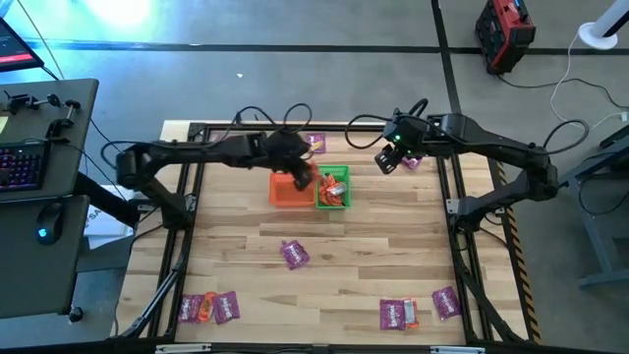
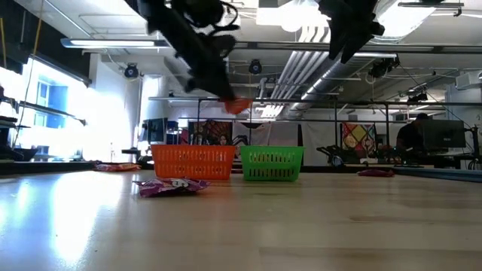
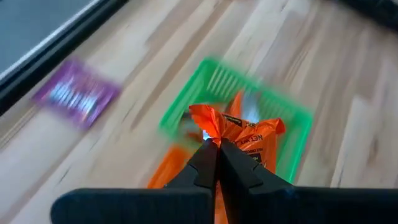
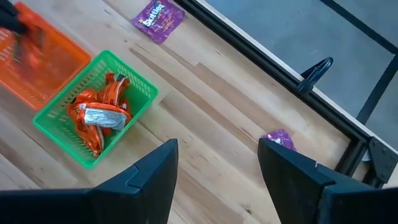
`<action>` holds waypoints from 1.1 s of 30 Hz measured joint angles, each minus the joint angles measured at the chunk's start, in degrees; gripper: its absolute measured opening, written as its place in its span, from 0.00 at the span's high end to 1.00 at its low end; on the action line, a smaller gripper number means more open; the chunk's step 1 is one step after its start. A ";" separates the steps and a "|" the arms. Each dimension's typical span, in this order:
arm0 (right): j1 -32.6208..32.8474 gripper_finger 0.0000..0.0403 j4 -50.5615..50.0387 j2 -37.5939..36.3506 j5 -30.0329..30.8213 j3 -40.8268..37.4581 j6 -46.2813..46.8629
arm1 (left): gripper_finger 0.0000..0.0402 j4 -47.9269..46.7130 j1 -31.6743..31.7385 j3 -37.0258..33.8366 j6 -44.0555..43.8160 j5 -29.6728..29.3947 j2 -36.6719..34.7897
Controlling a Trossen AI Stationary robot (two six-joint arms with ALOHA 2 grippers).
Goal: Sort candy by brand, put in halloween buckets
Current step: Put the orange chocolate into the green bin
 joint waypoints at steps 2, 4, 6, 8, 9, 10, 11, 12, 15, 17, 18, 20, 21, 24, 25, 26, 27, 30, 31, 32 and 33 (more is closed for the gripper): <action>0.00 0.46 0.00 0.00 0.02 0.00 -0.94 | 1.00 4.80 0.02 0.00 0.04 1.75 2.25; 0.00 0.46 0.00 0.00 0.02 0.00 -1.58 | 1.00 8.12 -0.02 0.00 0.04 2.11 4.31; 0.00 0.46 0.02 0.00 0.03 0.00 -2.09 | 0.98 9.81 -0.20 0.00 0.62 2.13 6.58; 0.00 0.46 0.02 0.00 0.04 0.00 -1.98 | 0.94 11.61 -0.52 -0.02 1.03 2.19 8.49; 0.00 0.46 0.00 0.00 0.04 0.00 -1.69 | 0.92 12.60 -0.66 -0.03 1.03 2.61 9.25; 0.00 0.46 0.01 0.00 0.04 0.00 -1.36 | 0.89 13.71 -0.82 -0.02 1.07 3.28 9.85; 0.00 0.46 0.00 0.00 0.04 0.00 -1.26 | 0.85 14.51 -1.04 -0.02 1.07 3.47 10.19; 0.00 0.46 0.00 0.00 0.04 0.02 -1.25 | 0.81 14.67 -1.17 -0.02 1.09 3.46 10.33; 0.00 0.46 0.00 0.00 0.04 0.02 -1.33 | 0.68 14.77 -1.53 -0.02 1.12 3.03 10.41; 0.00 0.46 0.00 0.00 0.04 0.05 -1.43 | 0.60 13.46 -1.52 -0.02 1.03 3.34 9.71; 0.00 0.46 0.00 0.00 0.04 0.07 -1.43 | 0.57 12.27 -1.50 -0.02 1.03 3.50 9.00; 0.00 0.46 0.00 0.00 0.05 0.07 -1.43 | 0.51 7.60 -1.24 -0.02 0.38 5.58 6.13; 0.00 0.46 0.02 0.00 0.06 0.07 -1.43 | 0.49 4.60 -1.18 -0.02 -0.05 7.60 4.10; 0.00 0.46 0.02 0.00 0.04 0.07 -1.43 | 0.46 -9.61 -2.44 0.00 -0.41 11.98 -3.31; 0.00 0.46 0.04 0.00 0.02 0.07 -1.43 | 0.46 -15.48 -3.65 -0.01 -0.48 11.87 -5.89; 0.00 0.46 0.04 0.02 -0.05 0.07 -1.25 | 0.45 -20.63 -5.41 -0.21 -0.96 10.97 -8.48; 0.02 0.46 0.06 0.00 -0.17 0.07 -0.99 | 0.45 -25.18 -7.49 -0.76 -2.02 9.93 -11.27; 0.02 0.46 0.16 0.02 -2.60 0.07 -0.84 | 0.46 -36.85 -16.15 -2.93 -9.41 9.27 -18.02; 0.03 0.46 0.21 0.02 -3.94 0.07 -0.89 | 0.46 -39.85 -19.68 -3.56 -12.36 10.44 -19.31; 0.04 0.46 0.26 0.02 -5.16 0.07 -0.93 | 0.46 -42.72 -23.46 -4.05 -15.38 12.38 -20.34; 0.04 0.46 0.35 0.01 -6.14 0.07 -0.90 | 0.46 -44.58 -27.34 -4.68 -18.17 14.04 -21.01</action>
